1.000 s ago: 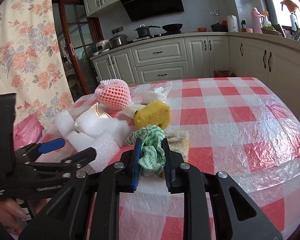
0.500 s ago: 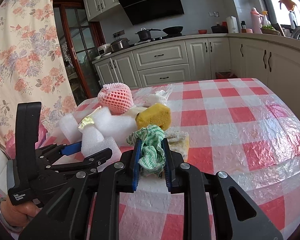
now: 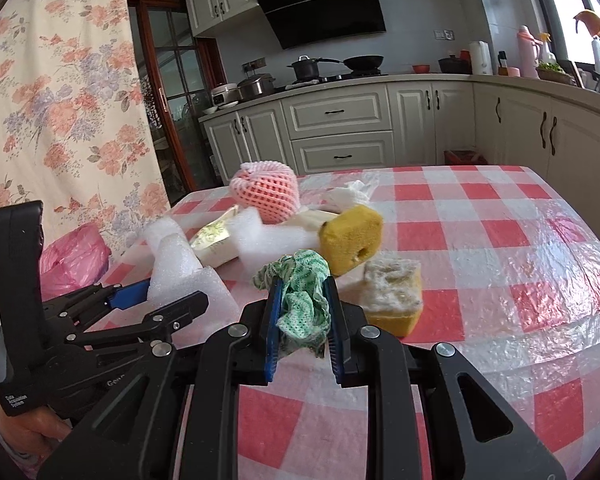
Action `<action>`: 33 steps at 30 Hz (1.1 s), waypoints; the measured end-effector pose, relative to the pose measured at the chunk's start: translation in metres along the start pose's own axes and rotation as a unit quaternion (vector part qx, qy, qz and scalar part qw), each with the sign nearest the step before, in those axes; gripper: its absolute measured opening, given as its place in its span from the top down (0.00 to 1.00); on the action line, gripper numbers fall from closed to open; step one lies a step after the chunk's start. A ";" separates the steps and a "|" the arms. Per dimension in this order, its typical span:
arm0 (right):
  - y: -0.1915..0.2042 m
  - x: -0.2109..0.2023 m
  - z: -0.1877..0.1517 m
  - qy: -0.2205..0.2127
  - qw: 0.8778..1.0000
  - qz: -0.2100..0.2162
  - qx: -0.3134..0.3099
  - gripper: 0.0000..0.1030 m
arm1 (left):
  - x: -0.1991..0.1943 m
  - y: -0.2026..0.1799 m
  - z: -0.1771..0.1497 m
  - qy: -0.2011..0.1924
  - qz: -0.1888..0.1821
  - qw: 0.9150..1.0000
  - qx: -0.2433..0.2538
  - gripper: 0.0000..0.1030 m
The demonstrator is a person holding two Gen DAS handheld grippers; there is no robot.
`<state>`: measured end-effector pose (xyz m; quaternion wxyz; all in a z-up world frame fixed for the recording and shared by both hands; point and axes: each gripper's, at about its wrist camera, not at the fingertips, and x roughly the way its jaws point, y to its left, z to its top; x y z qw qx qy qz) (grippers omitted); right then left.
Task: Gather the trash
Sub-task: 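Grasp the white foam strip with the left tool while the right tool holds the cloth, then carry both to the pink bin, left tool drops foam while right tool drops cloth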
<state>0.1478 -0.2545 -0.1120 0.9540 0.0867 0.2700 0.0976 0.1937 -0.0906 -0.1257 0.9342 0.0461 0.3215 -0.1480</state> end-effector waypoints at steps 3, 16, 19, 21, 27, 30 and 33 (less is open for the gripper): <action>0.013 0.000 0.001 -0.001 1.000 0.007 -0.007 0.79 | -0.016 0.014 -0.002 -0.009 0.010 1.000 -0.011 0.47; 0.094 0.023 0.010 0.012 0.995 0.067 -0.071 0.79 | -0.082 0.088 -0.006 -0.043 0.064 0.995 -0.063 0.47; 0.115 0.032 0.014 0.013 0.993 0.083 -0.084 0.79 | -0.096 0.109 -0.008 -0.050 0.085 0.993 -0.071 0.47; 0.132 0.038 0.017 0.015 0.991 0.097 -0.094 0.79 | -0.102 0.122 -0.009 -0.053 0.098 0.991 -0.077 0.47; 0.181 0.058 0.032 0.013 0.983 0.144 -0.115 0.79 | -0.124 0.172 -0.012 -0.059 0.134 0.983 -0.107 0.47; 0.208 0.069 0.042 0.009 0.978 0.171 -0.121 0.79 | -0.140 0.198 -0.010 -0.070 0.158 0.978 -0.119 0.47; 0.239 0.080 0.051 0.005 0.971 0.196 -0.136 0.79 | -0.153 0.224 -0.008 -0.076 0.179 0.973 -0.125 0.47</action>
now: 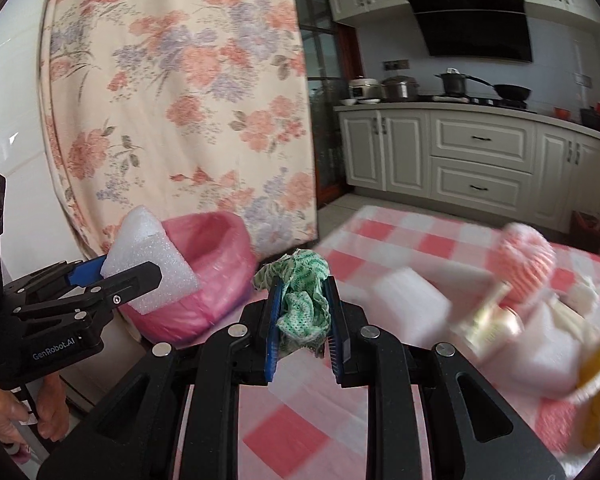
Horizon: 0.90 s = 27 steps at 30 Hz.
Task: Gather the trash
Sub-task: 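Carry both to the pink bin, left tool drops foam while right tool drops cloth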
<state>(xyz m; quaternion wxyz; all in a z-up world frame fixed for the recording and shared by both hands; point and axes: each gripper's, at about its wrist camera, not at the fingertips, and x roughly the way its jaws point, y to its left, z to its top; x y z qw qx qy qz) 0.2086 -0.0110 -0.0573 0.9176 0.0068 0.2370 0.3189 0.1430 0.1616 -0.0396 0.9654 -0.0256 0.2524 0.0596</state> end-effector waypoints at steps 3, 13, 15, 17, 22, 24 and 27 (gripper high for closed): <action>0.021 0.023 0.014 -0.001 1.000 0.022 -0.016 0.79 | 0.003 0.027 0.008 -0.003 0.018 1.000 -0.005 0.47; 0.071 0.087 0.043 0.006 0.997 0.062 -0.049 0.79 | 0.038 0.103 0.013 0.019 0.047 0.998 -0.023 0.47; 0.077 0.098 0.047 0.008 0.996 0.066 -0.051 0.79 | 0.047 0.114 0.013 0.024 0.052 0.998 -0.025 0.47; 0.082 0.107 0.050 0.010 0.996 0.069 -0.055 0.79 | 0.054 0.122 0.012 0.031 0.053 0.998 -0.029 0.47; 0.089 0.125 0.050 0.021 0.996 0.073 -0.055 0.79 | 0.066 0.133 0.009 0.043 0.055 0.997 -0.024 0.47; 0.089 0.131 0.048 0.025 0.996 0.077 -0.048 0.76 | 0.069 0.134 0.009 0.045 0.060 0.997 -0.018 0.45; 0.086 0.136 0.045 0.030 0.996 0.077 -0.037 0.55 | 0.072 0.138 0.008 0.049 0.068 0.996 -0.018 0.44</action>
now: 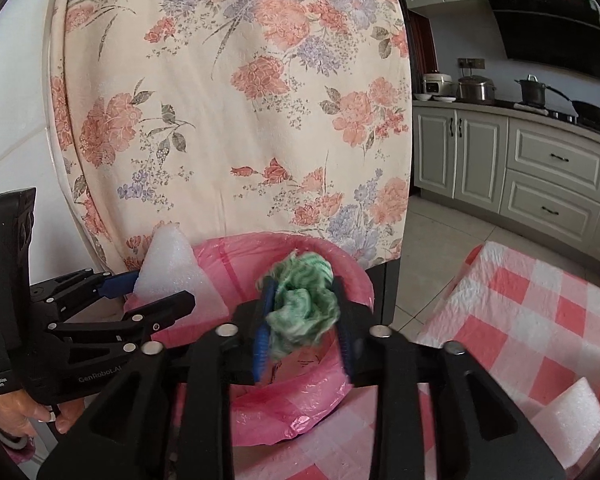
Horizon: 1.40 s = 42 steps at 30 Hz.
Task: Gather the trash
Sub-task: 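Carry both to the pink bin, left tool drops foam while right tool drops cloth, then move both open tools back over the table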
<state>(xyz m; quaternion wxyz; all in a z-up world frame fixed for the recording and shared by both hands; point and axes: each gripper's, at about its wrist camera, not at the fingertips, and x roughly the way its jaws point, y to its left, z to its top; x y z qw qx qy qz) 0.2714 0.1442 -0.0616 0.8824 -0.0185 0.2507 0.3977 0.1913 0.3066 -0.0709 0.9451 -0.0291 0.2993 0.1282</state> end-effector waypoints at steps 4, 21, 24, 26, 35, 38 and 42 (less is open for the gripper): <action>-0.001 -0.005 -0.003 -0.006 1.000 0.000 0.006 0.34 | -0.002 0.007 -0.004 -0.002 0.008 1.000 -0.011 0.36; -0.038 -0.089 -0.043 -0.012 0.995 -0.084 0.044 0.31 | -0.058 -0.045 -0.032 -0.031 -0.026 0.999 -0.023 0.05; -0.056 -0.114 -0.058 -0.015 0.991 -0.118 0.059 0.29 | -0.058 -0.076 -0.039 -0.025 -0.058 0.998 -0.006 0.05; -0.070 -0.132 -0.068 -0.018 0.988 -0.140 0.071 0.28 | -0.058 -0.095 -0.044 -0.020 -0.081 0.997 -0.001 0.05; -0.132 -0.208 -0.117 -0.025 0.965 -0.235 0.115 0.24 | -0.051 -0.205 -0.065 0.011 -0.161 0.986 0.029 0.05; -0.153 -0.231 -0.135 -0.020 0.954 -0.267 0.131 0.23 | -0.049 -0.239 -0.069 0.021 -0.181 0.983 0.038 0.05; -0.186 -0.259 -0.160 -0.013 0.938 -0.300 0.173 0.23 | -0.049 -0.288 -0.077 0.025 -0.195 0.979 0.060 0.05</action>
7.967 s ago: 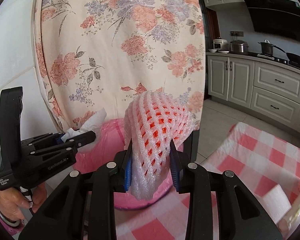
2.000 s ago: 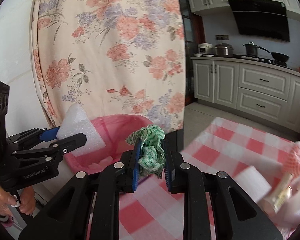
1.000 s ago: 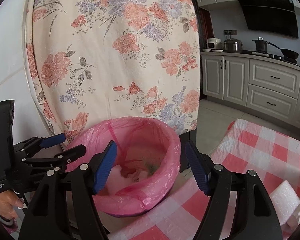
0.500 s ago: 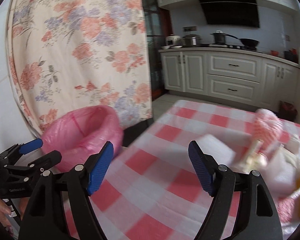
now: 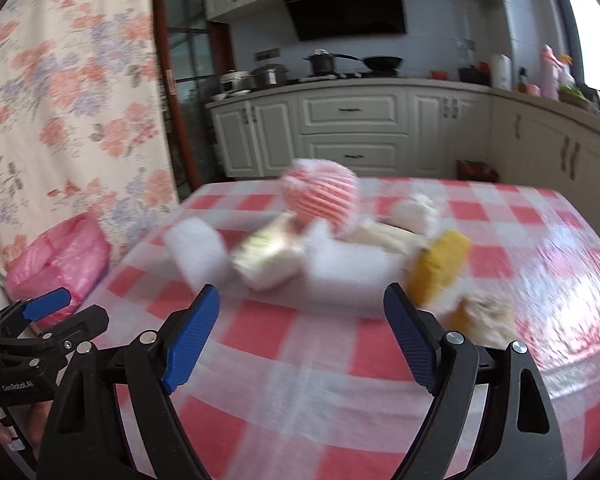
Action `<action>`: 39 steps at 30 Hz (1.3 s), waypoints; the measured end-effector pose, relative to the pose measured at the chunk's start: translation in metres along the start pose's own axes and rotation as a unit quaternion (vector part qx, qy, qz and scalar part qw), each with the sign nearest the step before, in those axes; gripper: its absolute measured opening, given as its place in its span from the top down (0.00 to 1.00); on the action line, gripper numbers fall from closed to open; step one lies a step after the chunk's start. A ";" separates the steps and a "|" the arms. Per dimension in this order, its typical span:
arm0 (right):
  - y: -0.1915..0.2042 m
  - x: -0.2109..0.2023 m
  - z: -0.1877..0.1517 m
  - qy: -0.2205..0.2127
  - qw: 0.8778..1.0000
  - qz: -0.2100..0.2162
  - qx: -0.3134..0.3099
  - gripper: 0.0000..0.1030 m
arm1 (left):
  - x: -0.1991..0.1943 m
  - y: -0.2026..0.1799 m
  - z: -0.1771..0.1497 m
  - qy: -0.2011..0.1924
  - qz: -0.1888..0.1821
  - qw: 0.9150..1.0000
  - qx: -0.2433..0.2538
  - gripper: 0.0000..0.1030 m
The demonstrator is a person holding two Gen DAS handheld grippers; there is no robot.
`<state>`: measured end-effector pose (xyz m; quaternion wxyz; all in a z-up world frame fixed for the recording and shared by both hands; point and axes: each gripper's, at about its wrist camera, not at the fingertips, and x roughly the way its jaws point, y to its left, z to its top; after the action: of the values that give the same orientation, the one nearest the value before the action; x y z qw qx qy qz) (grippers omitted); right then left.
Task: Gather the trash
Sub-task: 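Move both open tools back over the table, then grasp the tissue-wrapped yellow sponge with the right tool while the left tool grasps the printed paper bag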
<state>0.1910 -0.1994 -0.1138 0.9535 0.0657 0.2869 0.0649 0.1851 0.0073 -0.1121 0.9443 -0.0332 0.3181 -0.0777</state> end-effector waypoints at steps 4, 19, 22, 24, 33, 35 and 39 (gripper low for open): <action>-0.042 -0.005 -0.008 0.002 0.999 -0.038 0.024 0.23 | 0.018 -0.034 -0.003 0.011 -0.016 1.000 0.020 0.05; -0.102 0.014 -0.009 0.056 0.993 -0.093 0.055 0.23 | 0.048 -0.058 -0.010 0.037 -0.007 0.998 0.050 0.05; -0.101 0.021 -0.007 0.063 0.992 -0.101 0.049 0.23 | 0.048 -0.057 -0.009 0.036 -0.008 0.998 0.049 0.05; -0.101 0.028 -0.005 0.072 0.991 -0.108 0.043 0.23 | 0.048 -0.058 -0.010 0.034 -0.007 0.998 0.053 0.05; -0.103 0.051 -0.002 0.116 0.984 -0.130 0.026 0.23 | 0.058 -0.065 -0.006 0.037 -0.009 0.998 0.056 0.05; -0.105 0.055 -0.003 0.126 0.983 -0.128 0.029 0.27 | 0.062 -0.069 -0.005 0.041 -0.011 0.997 0.058 0.05; -0.109 0.057 -0.004 0.130 0.984 -0.120 0.037 0.45 | 0.068 -0.075 0.000 0.038 -0.009 0.997 0.065 0.05</action>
<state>0.2451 -0.2969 -0.1650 0.9059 0.0565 0.4163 -0.0528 0.2291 -0.0784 -0.1441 0.9307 0.0282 0.3481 -0.1083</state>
